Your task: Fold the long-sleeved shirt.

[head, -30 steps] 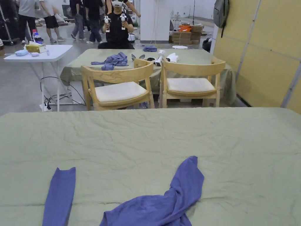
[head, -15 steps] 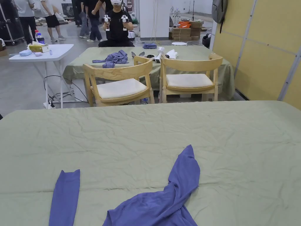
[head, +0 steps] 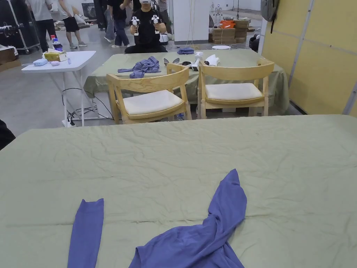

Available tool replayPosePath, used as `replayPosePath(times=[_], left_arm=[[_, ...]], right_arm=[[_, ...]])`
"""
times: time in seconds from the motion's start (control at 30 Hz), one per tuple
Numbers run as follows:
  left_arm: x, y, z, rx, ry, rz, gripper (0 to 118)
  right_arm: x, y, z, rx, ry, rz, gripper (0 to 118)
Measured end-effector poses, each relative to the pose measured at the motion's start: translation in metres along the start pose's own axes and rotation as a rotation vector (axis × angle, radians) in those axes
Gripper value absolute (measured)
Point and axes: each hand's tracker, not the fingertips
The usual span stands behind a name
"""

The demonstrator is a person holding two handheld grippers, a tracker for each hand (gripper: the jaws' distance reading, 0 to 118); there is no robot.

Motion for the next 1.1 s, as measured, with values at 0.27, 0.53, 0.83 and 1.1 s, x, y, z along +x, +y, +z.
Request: replayPosePath(times=[0.27, 0.53, 0.83, 1.1], left_arm=[[0.017, 0.104, -0.170, -0.076, 0.047, -0.196, 113], [-0.003, 0.121, -0.320, -0.251, 0.239, -0.308, 93], [0.015, 0.123, -0.279, -0.179, 0.094, -0.301, 0], [0.022, 0.134, -0.263, -0.187, 0.115, -0.277, 0]], right_arm=[[-0.008, 0.003, -0.022, -0.022, 0.035, -0.005, 3], [0.013, 0.003, -0.041, -0.101, -0.010, -0.049, 3], [0.002, 0.030, -0.099, -0.131, -0.035, 0.053, 118], [-0.013, 0.021, -0.182, -0.343, -0.180, 0.091, 9]])
